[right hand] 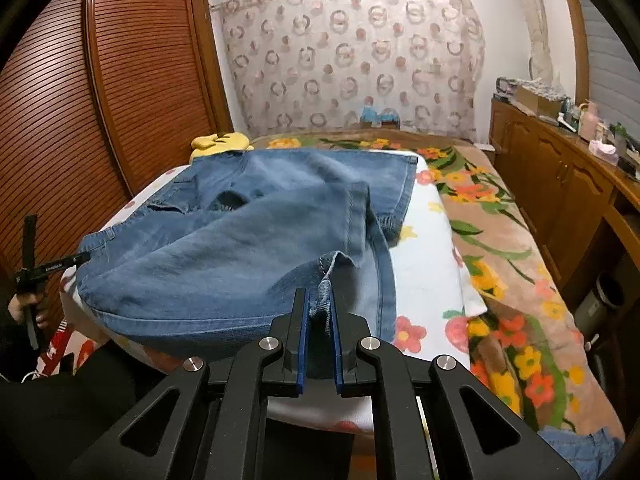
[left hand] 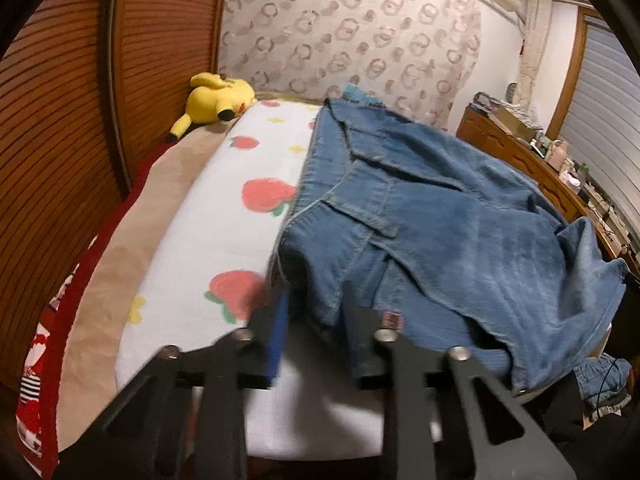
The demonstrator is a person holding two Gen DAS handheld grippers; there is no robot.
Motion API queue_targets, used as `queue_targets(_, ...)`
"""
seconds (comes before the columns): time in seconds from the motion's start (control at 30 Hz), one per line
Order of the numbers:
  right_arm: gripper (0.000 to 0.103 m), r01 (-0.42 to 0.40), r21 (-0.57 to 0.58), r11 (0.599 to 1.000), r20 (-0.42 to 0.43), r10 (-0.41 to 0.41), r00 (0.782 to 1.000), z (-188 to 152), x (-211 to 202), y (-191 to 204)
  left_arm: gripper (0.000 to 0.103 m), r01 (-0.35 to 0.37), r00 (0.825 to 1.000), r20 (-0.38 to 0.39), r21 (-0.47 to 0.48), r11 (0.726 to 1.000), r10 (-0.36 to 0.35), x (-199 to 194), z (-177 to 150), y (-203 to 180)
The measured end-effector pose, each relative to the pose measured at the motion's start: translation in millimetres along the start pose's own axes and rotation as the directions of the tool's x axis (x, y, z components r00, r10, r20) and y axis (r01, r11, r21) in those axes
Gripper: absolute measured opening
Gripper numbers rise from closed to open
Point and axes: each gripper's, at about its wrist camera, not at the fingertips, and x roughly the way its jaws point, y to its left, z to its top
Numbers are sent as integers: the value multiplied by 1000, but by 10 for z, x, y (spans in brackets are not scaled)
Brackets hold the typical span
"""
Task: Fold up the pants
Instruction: 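Lift the hem with the right gripper while the left gripper grasps the waistband, then raise the jeans with both grippers, stretching them between the grippers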
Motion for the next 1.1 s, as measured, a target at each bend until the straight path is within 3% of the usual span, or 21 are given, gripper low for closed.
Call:
queue_targets(0.37, 8, 43, -40, 998, 145, -37, 989, 127, -424, -12, 10, 20, 989, 147, 53, 998, -28, -624, 283, -310)
queue_targets(0.63, 7, 106, -97, 990, 247, -79, 966, 295, -782, 19, 9, 40, 962, 265, 106, 994, -67, -1135, 579, -507)
queue_targets(0.87, 7, 139, -134, 981, 305, -93, 948, 193, -933, 152, 9, 32, 926, 367, 139, 990, -82, -1505, 824, -610)
queue_targets(0.97, 7, 153, -148, 977, 322, -99, 942, 174, -906, 150, 9, 18, 922, 380, 149, 989, -74, -1493, 925, -597)
queue_targets(1.1, 7, 169, -146, 975, 324, -114, 939, 154, -735, 56, 9, 11, 932, 356, 151, 989, -64, -1240, 1018, -534)
